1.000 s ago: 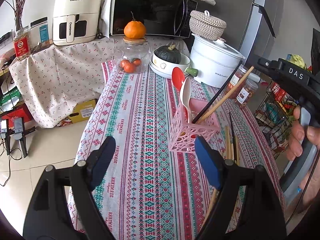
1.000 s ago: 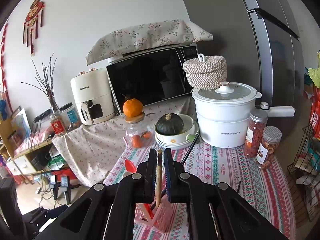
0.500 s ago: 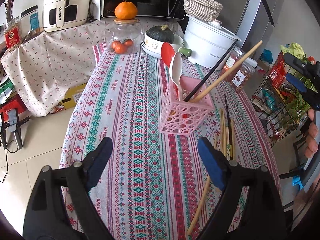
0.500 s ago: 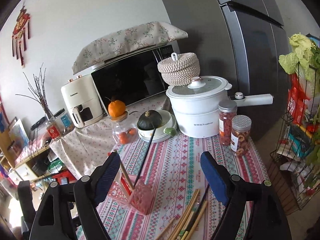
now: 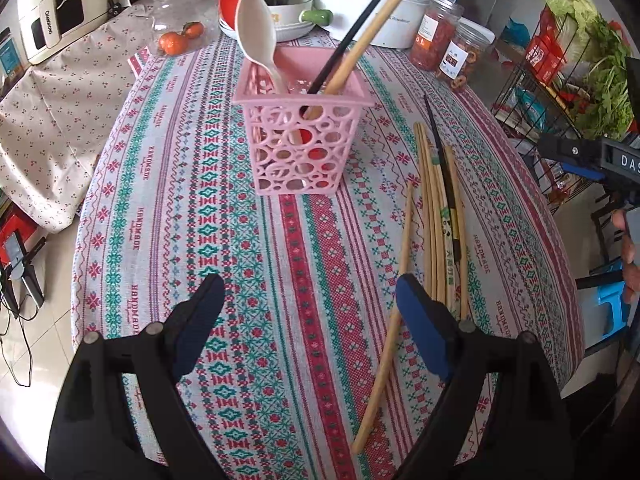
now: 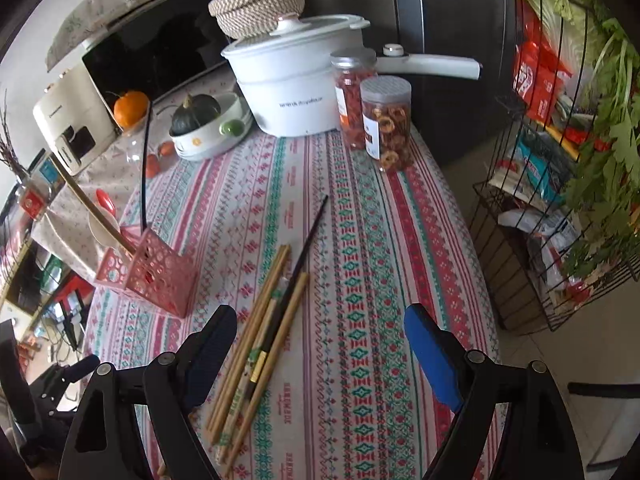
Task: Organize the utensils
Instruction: 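Lower the left gripper onto a single wooden chopstick and close on it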
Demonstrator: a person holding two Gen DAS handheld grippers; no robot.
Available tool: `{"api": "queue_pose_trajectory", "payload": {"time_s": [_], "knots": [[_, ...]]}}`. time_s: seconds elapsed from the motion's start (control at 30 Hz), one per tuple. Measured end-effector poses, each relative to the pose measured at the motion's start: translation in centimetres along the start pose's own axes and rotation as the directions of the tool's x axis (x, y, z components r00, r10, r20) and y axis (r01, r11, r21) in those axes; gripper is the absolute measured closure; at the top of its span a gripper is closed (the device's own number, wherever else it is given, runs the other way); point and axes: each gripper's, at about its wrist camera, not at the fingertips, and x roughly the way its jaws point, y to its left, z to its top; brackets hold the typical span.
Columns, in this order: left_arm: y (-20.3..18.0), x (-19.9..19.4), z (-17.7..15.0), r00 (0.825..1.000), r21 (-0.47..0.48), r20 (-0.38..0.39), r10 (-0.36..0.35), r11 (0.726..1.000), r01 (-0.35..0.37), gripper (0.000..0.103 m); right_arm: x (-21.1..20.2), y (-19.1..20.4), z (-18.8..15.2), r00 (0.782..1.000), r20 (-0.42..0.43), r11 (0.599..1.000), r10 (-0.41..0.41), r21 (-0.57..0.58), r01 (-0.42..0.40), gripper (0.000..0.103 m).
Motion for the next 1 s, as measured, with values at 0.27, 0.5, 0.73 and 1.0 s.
{"api": "queue_pose_trajectory", "payload": {"time_s": [0.27,0.5,0.73,1.0], "knots": [[-2.5,1.9,0.8,0.997,0.06,0.014,-0.077,0.995,0.076,0.026,2.4,-0.6,-1.2,0.992,-0.116,0.998,-0.044,-0.041,0.039,0.016],[-4.6,4.2,1.3,0.99,0.13,0.018,-0.143,0.982,0.14,0.064,2.8,-0.8,-1.2,0.99,-0.137,0.998,-0.045,-0.041,0.039,0.016],[-6.2,5.7,1.7,0.989,0.194,0.019,-0.144,0.971,0.137,0.075,3.7,-0.1,-2.7,0.976,-0.217,0.998,0.012,-0.055,-0.024,0.016],[-6.2,6.5,2.0,0.993,0.197,-0.002,-0.114,0.974,0.112,0.096,4.1,1.4,-5.4,0.966,-0.259,0.999,0.024,-0.017,-0.03,0.016]]}}
